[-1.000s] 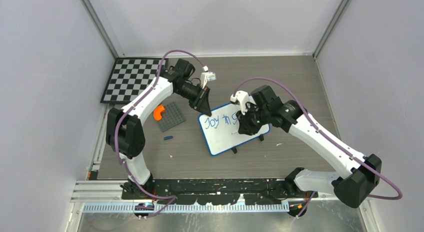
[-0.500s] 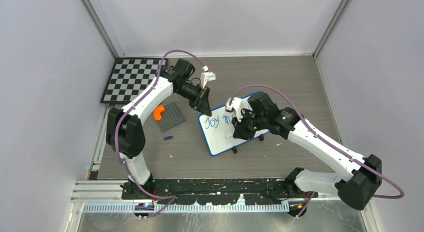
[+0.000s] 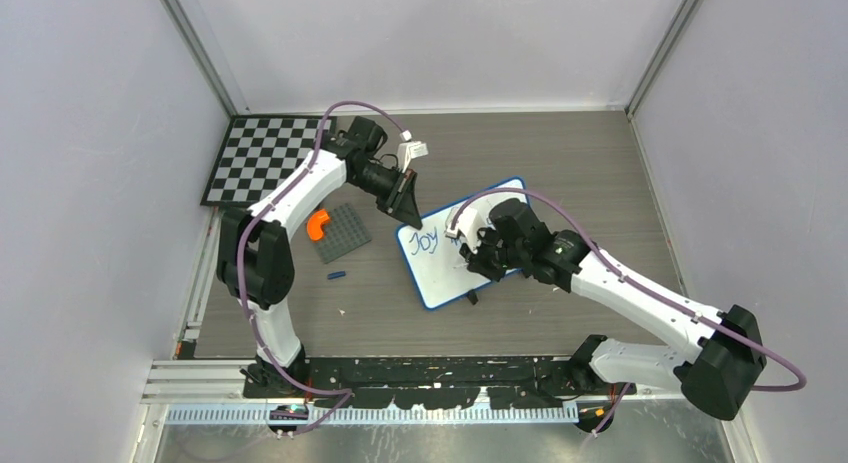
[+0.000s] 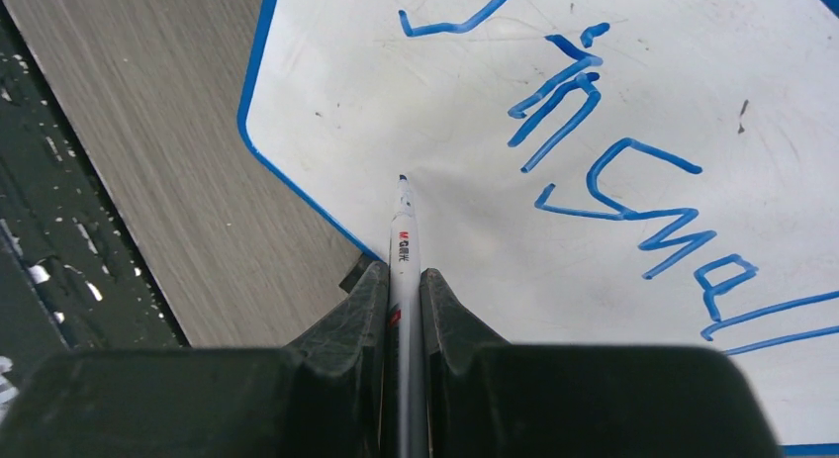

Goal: Write a sentence on the whiteboard

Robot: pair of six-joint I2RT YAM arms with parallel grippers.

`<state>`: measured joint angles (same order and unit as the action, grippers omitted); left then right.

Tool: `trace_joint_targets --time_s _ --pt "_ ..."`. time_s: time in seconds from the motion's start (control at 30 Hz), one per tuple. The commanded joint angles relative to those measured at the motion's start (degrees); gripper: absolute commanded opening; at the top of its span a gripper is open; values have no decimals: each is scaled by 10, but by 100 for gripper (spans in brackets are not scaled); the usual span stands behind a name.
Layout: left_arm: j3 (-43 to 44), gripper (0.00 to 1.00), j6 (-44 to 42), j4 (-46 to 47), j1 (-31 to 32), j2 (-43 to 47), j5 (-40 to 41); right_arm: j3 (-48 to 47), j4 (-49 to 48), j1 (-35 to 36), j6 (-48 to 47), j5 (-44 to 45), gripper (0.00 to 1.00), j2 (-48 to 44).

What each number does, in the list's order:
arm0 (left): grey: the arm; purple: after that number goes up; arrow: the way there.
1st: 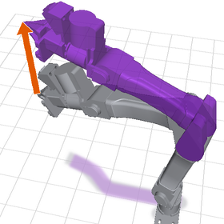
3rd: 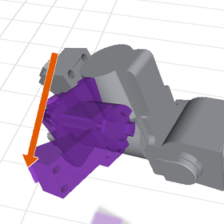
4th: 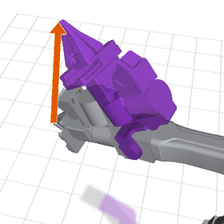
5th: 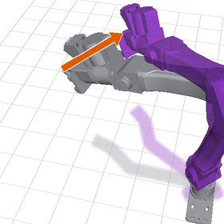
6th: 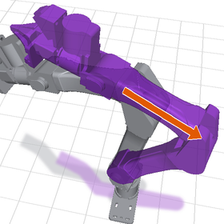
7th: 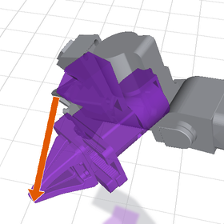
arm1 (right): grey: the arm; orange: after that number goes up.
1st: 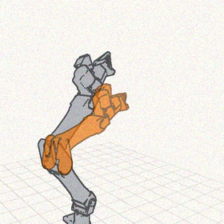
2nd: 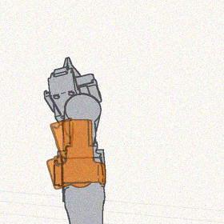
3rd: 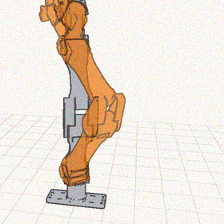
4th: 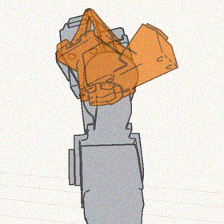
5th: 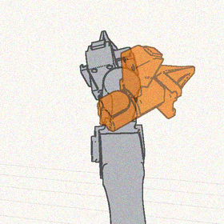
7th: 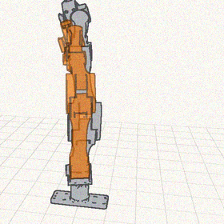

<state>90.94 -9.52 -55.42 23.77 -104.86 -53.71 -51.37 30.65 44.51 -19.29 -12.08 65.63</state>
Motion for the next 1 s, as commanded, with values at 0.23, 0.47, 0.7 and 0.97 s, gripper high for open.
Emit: trace_joint_targets --time_s 0.23,0.47,0.7,0.97 --pt "-7 0 70 98 -7 -20 77 11 -73 1 -18 14 0 -64" --pt "1 0 67 97 -7 -17 95 61 -60 2 -69 60 0 -100" --pt "-10 0 71 115 -7 7 125 64 -59 2 -72 83 0 -120" --pt "-9 2 22 68 2 42 106 46 -44 3 -59 55 0 -118"
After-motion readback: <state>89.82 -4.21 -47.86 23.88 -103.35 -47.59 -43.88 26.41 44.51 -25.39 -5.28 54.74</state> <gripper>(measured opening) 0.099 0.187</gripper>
